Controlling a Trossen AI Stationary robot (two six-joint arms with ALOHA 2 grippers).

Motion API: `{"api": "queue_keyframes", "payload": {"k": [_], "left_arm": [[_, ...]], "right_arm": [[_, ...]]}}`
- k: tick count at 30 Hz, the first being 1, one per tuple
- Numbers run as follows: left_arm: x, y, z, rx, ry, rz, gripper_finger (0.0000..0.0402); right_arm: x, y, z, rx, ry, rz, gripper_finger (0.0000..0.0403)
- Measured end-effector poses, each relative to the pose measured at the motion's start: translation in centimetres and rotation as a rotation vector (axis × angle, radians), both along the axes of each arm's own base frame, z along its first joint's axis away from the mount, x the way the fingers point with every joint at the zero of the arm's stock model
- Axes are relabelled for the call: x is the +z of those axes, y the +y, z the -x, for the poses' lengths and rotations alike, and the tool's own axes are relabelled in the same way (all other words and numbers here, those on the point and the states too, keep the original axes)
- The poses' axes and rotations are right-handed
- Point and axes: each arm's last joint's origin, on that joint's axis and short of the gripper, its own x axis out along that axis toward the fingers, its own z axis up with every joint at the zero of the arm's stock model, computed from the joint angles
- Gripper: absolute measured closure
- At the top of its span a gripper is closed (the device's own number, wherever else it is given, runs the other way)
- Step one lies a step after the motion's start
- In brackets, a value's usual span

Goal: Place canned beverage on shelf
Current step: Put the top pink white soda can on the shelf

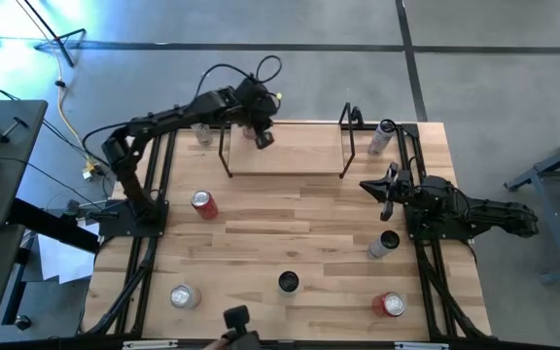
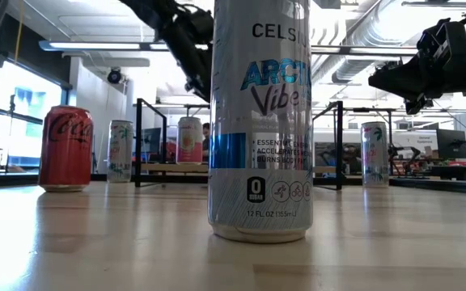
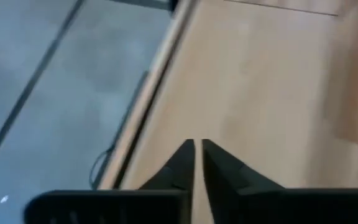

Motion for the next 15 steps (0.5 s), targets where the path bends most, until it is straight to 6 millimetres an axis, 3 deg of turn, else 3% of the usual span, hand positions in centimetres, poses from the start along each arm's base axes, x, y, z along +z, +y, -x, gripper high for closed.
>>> {"api": "queue_keyframes", "payload": {"k": [6, 15], "left_arm": [[-1.1, 1.2, 0.4, 0.145, 0.059, -0.026, 0.0392], [-1.4, 2.4, 1.0, 0.206, 0.055, -0.016, 0.0401]], "right_arm": [[0.0, 0.0, 0.0, 0.0, 0.0, 0.0, 0.0402], [0.0, 0.0, 0.0, 0.0, 0.0, 0.0, 0.0402]]}}
